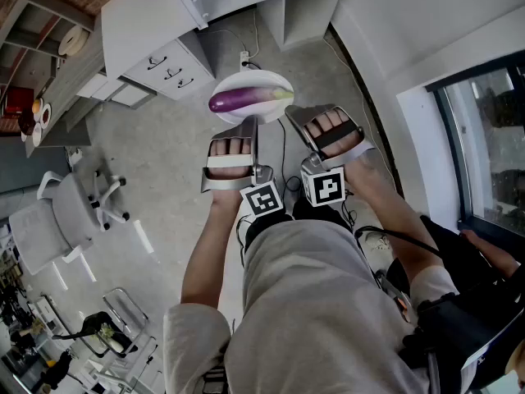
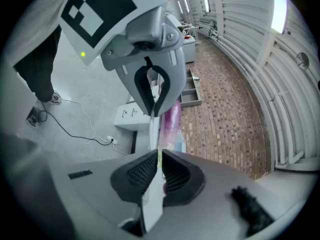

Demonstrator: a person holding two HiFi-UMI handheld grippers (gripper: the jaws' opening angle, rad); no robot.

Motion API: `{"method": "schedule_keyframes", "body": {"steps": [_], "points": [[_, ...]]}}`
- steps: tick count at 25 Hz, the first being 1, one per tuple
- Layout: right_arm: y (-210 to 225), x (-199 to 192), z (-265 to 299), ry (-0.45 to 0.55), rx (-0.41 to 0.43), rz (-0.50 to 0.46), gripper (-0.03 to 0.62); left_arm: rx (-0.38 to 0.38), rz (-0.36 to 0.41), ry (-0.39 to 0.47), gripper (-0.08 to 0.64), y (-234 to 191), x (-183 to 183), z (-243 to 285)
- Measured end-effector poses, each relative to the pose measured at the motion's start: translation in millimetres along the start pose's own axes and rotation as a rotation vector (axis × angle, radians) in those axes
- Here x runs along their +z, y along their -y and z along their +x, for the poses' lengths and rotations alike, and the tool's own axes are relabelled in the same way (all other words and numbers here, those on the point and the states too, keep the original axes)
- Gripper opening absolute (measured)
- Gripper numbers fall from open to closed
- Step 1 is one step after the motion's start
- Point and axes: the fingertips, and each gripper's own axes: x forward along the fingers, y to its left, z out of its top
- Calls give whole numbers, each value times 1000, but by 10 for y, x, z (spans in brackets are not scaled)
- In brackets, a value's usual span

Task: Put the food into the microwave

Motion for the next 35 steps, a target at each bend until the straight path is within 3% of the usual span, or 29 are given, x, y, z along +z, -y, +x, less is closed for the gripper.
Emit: {"method": "schedule_keyframes", "body": {"steps": [21, 26, 35], "points": [[235, 273, 424, -66, -19, 59, 32, 9, -33, 85, 26, -99, -487, 304], [235, 243, 583, -115, -8, 73, 32, -2, -32, 111, 26, -118, -553, 472], [389, -133, 1184, -82, -23, 84, 32, -2, -43, 80, 26, -288, -524, 1184]]}}
